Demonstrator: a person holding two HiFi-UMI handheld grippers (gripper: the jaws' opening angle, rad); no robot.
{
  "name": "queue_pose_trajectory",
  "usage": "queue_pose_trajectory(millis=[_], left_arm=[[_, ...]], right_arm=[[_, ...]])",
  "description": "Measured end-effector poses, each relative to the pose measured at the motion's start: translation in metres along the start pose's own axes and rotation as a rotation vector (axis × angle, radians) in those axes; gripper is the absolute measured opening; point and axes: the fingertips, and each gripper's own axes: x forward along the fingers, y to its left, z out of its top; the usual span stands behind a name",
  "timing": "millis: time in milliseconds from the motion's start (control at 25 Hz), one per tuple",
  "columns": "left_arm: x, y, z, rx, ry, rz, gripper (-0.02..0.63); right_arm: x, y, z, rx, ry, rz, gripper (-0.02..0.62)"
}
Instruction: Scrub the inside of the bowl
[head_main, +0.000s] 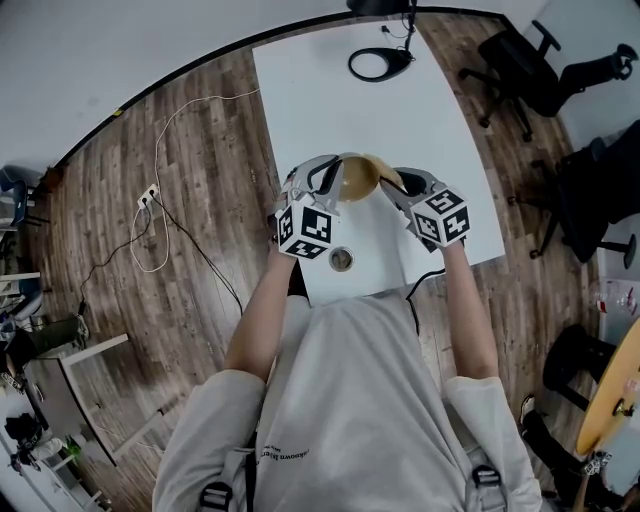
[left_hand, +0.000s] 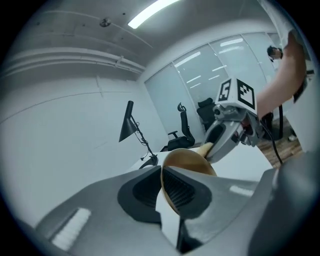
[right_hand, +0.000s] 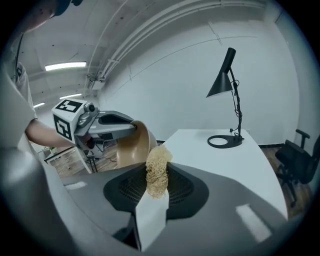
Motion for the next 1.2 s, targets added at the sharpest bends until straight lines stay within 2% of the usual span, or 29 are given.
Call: queue_pose_trajectory(millis=[120, 360, 600, 720, 840, 1000, 1200], left_arm=[[0.003, 0.009, -0.004, -0.128, 0.006, 0.017, 0.015], [0.006, 0.020, -0.027, -0.520, 0.023, 0.058, 0.015], [0.002, 0.027, -0.060, -0.891, -0.001, 0.109, 0.015], [0.000, 0.025, -0.075, -1.016, -0.001, 0.136, 0.015], [-0.006, 0.022, -0.089, -1.191, -0.034, 0.175, 0.015], [-0.009, 0.013, -0.099, -1.289, -0.056, 0.192, 0.015], [0.002, -0.001, -0.084, -1.291, -0.079, 0.130, 0.017]], right_arm=[[0.002, 0.004, -0.008, -0.045, 0.032, -0.010, 0.118], [0.007, 0.004, -0.011, -0.070, 0.054, -0.066, 0.117], [0.015, 0.015, -0.018, -0.092, 0.090, -0.075, 0.117], [0.022, 0.022, -0.025, -0.096, 0.122, -0.077, 0.118], [0.028, 0.034, -0.031, -0.095, 0.147, -0.060, 0.117], [0.036, 0.053, -0.043, -0.111, 0.200, -0.035, 0.117], [0.048, 0.078, -0.044, -0.118, 0.202, 0.022, 0.117]])
